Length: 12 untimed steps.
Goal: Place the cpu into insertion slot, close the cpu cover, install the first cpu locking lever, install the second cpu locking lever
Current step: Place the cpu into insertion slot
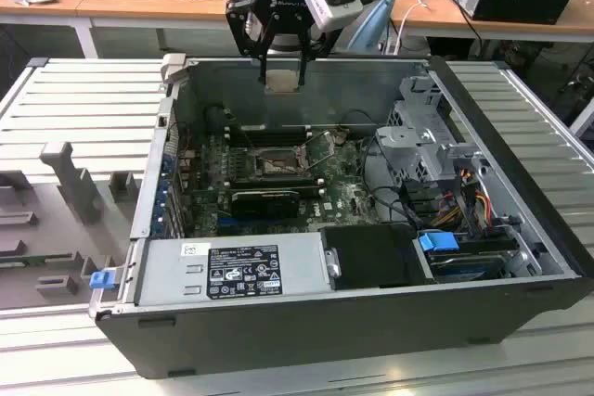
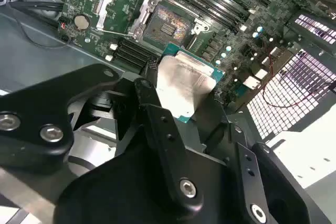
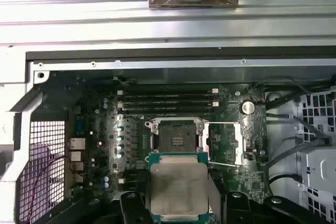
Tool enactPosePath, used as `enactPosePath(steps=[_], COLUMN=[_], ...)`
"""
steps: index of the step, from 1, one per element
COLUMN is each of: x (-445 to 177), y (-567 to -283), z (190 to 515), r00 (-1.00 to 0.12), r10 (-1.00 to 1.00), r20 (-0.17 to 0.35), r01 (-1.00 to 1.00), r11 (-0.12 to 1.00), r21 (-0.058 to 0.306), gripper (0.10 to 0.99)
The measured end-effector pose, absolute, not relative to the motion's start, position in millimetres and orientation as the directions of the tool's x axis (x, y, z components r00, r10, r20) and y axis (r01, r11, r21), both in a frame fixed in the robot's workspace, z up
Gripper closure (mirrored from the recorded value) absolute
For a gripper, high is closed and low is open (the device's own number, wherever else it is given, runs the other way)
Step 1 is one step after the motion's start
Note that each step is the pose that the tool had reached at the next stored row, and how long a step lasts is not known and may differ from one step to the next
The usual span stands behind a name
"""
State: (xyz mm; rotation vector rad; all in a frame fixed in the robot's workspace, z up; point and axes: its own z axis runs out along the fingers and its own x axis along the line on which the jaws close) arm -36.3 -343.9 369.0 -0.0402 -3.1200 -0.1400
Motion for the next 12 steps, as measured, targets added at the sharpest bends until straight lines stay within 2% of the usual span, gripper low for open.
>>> enactPosePath(steps=[5,12], x=[-36.2,-36.3], y=[-343.9,-343.9], z=[368.8,368.7], r00=[-0.984,-0.975], r10=[0.177,0.22], r20=[0.019,0.019], r01=[0.178,0.22], r11=[0.98,0.971], r21=[0.089,0.089], gripper=[0.557,0.557])
